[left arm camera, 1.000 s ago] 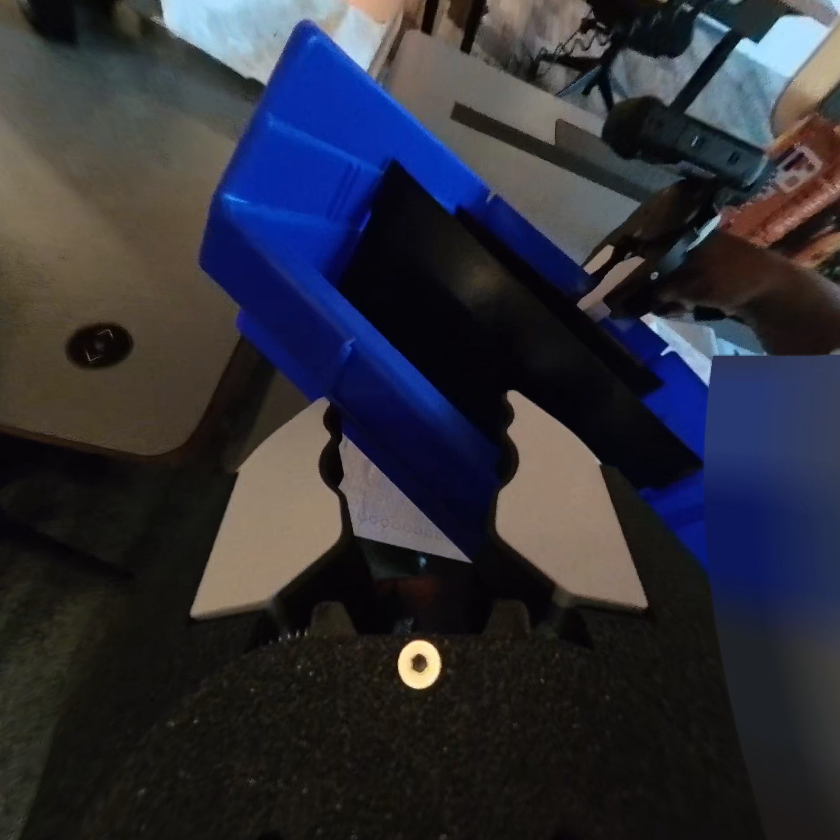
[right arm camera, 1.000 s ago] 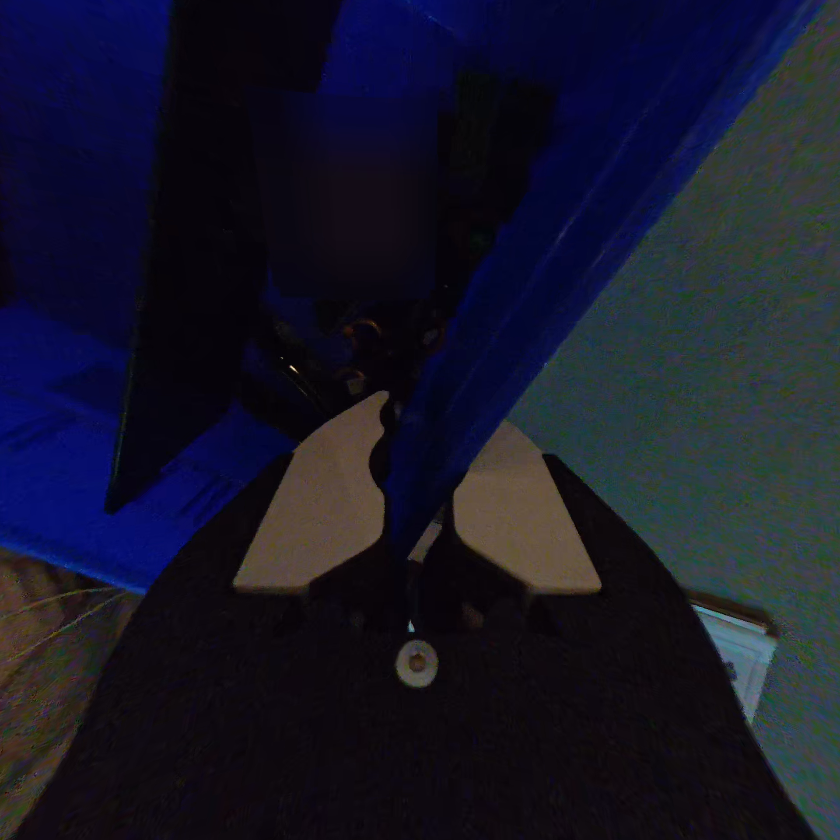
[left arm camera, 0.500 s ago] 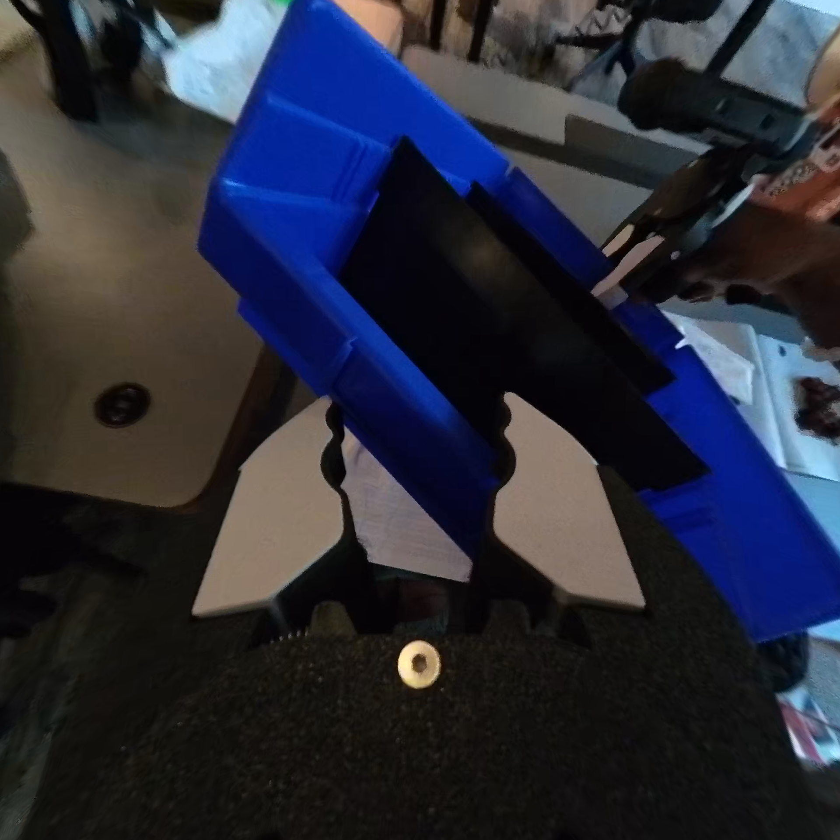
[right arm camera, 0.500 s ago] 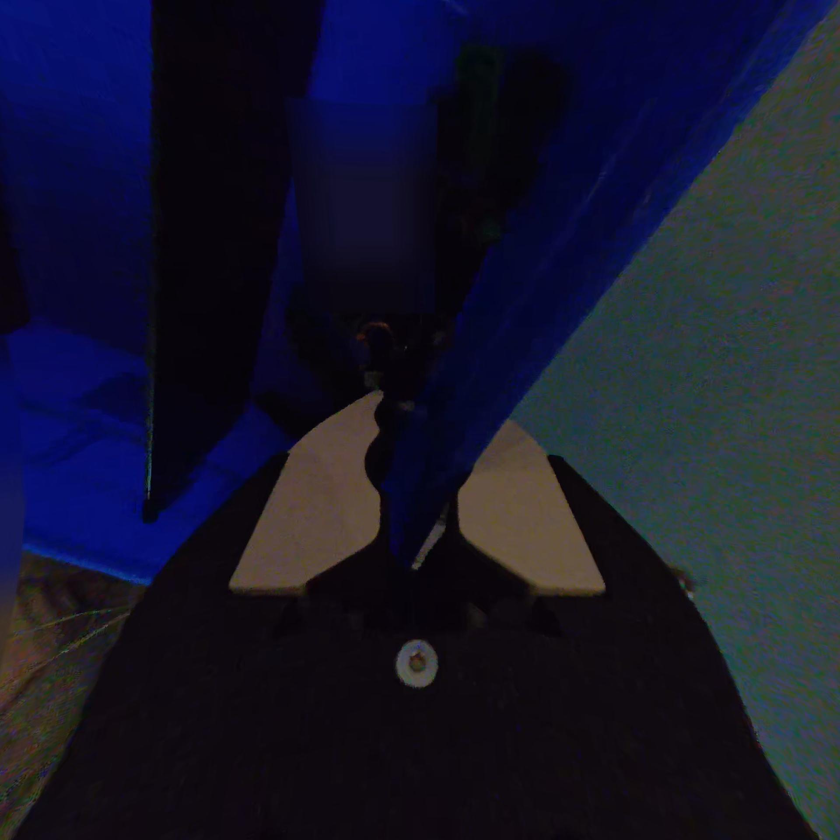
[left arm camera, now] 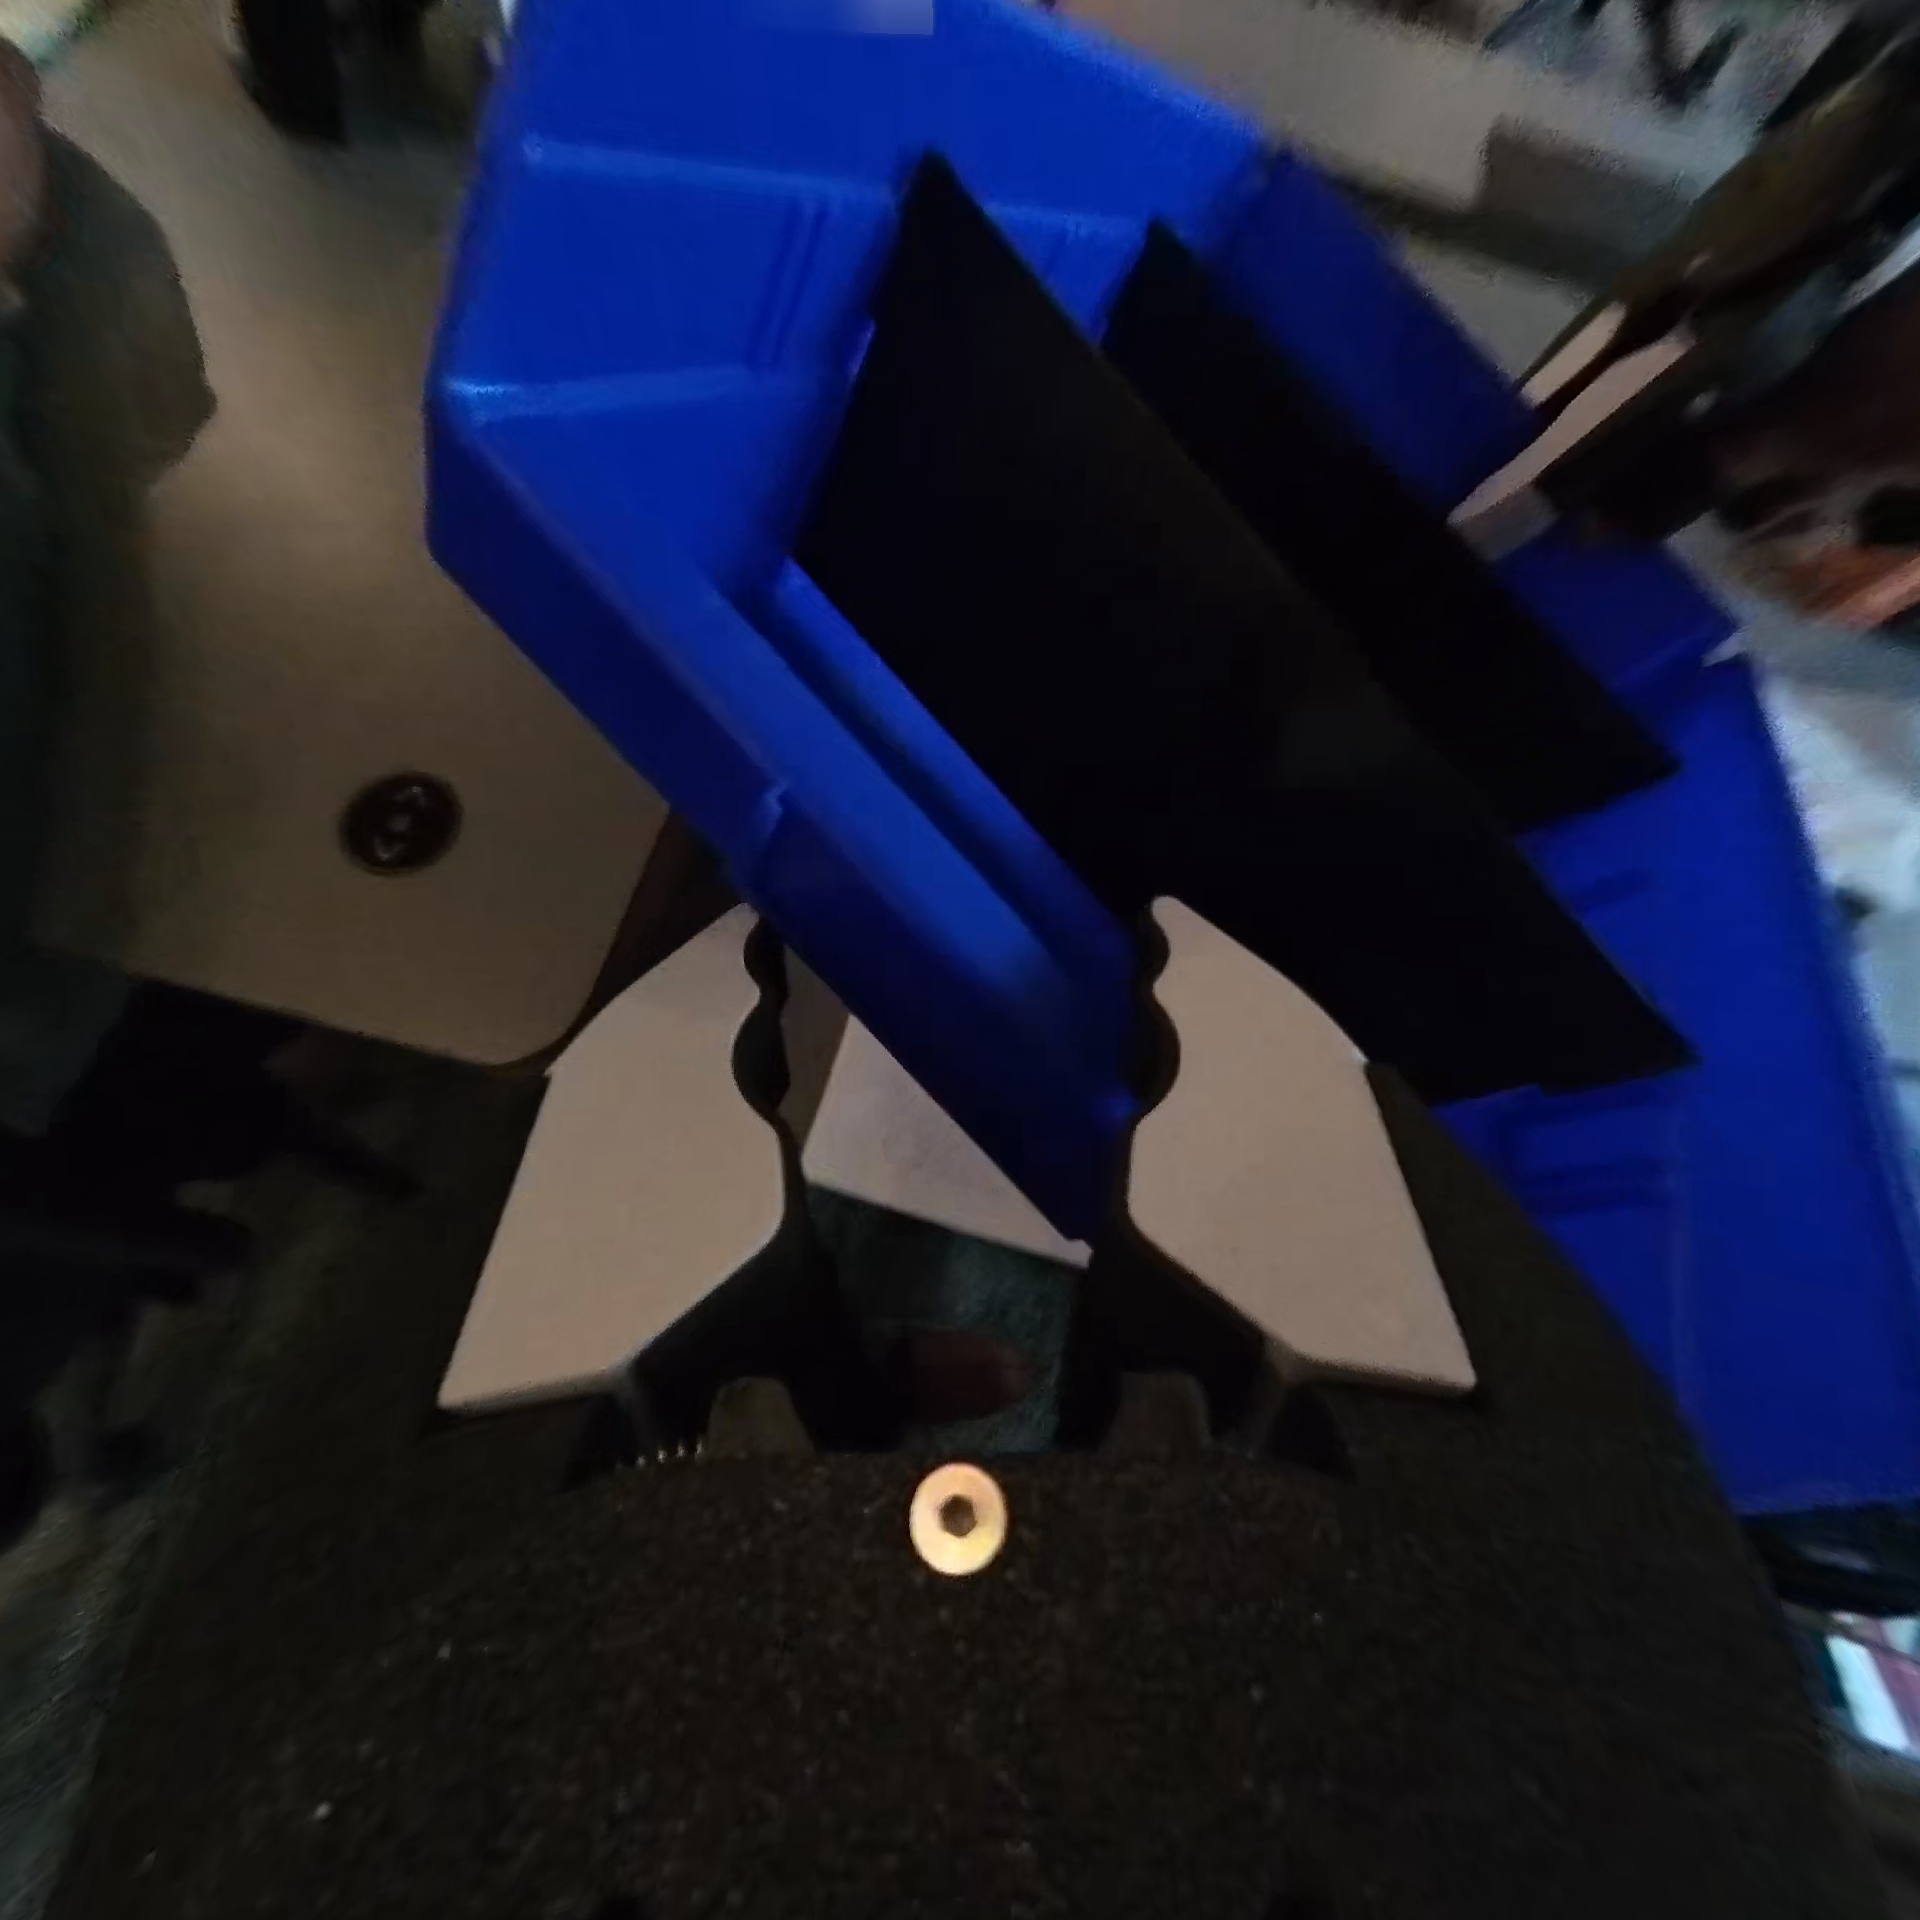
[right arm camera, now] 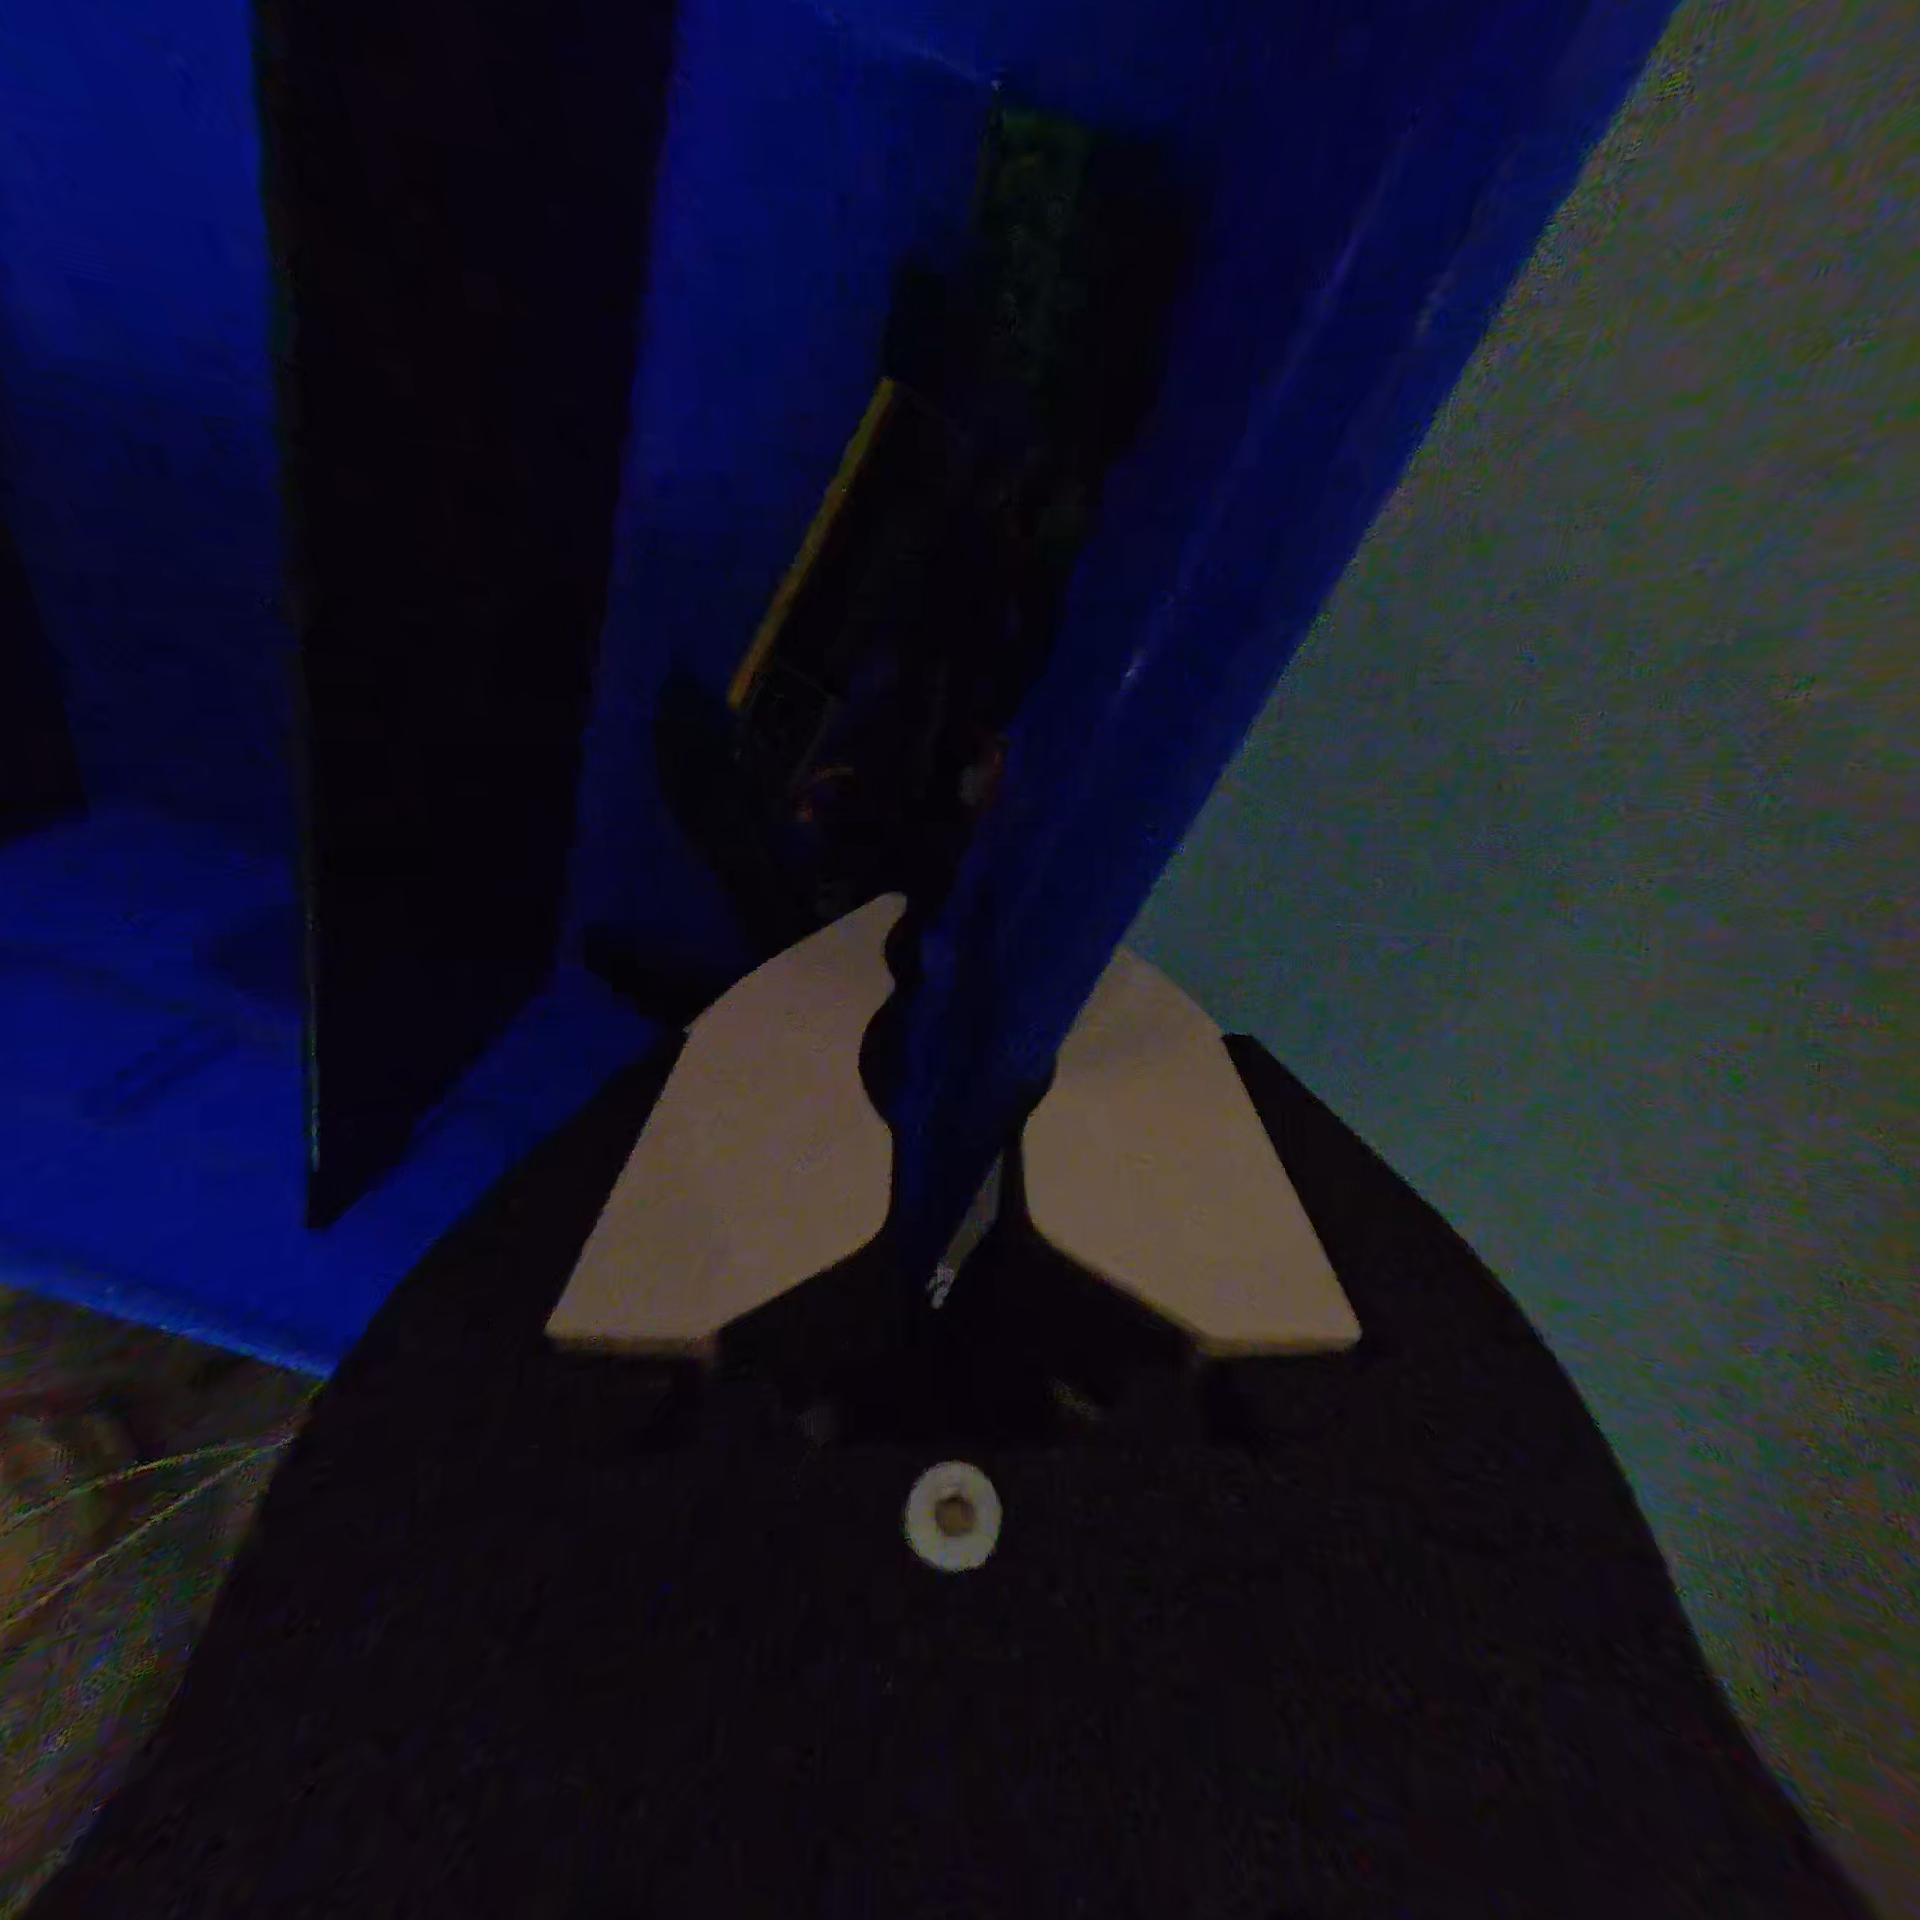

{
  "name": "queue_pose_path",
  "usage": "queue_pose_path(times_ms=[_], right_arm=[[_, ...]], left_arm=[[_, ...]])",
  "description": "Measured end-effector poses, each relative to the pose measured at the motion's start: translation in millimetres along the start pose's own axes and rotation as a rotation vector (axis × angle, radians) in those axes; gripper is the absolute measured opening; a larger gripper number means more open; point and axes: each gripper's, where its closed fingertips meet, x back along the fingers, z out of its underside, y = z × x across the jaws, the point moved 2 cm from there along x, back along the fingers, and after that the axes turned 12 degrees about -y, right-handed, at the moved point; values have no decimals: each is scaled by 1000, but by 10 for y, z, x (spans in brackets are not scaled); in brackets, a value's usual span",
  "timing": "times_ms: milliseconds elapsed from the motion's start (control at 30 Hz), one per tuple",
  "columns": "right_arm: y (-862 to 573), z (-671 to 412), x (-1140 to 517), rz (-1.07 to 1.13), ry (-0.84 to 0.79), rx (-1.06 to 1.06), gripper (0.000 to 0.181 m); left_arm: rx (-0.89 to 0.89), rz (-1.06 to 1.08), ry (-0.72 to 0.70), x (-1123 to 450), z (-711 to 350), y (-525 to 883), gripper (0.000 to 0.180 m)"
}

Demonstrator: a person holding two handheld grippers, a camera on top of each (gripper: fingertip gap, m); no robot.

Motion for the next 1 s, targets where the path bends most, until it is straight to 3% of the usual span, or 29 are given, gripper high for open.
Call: queue_pose_path(times_ms=[167,233,433,733,900,1000], right_arm=[[-17,47,-112,2,17,14,10],[-41,81,-193,-38,46,-42,16],[-10,-207,-134,45,99,122,15],[-99,-352,-378,158,314,340,16],[-165,-436,-428,186,271,391,15],[-142,-463,-374,179,246,380,29]], left_arm=[[14,11,-32,-27,62,18,64],[119,45,-18,-116,231,85,64],[120,-31,-69,-34,341,137,65],[238,-73,42,-179,1085,74,72],[245,-32,82,-291,1285,59,74],[248,39,83,-279,1291,65,77]])
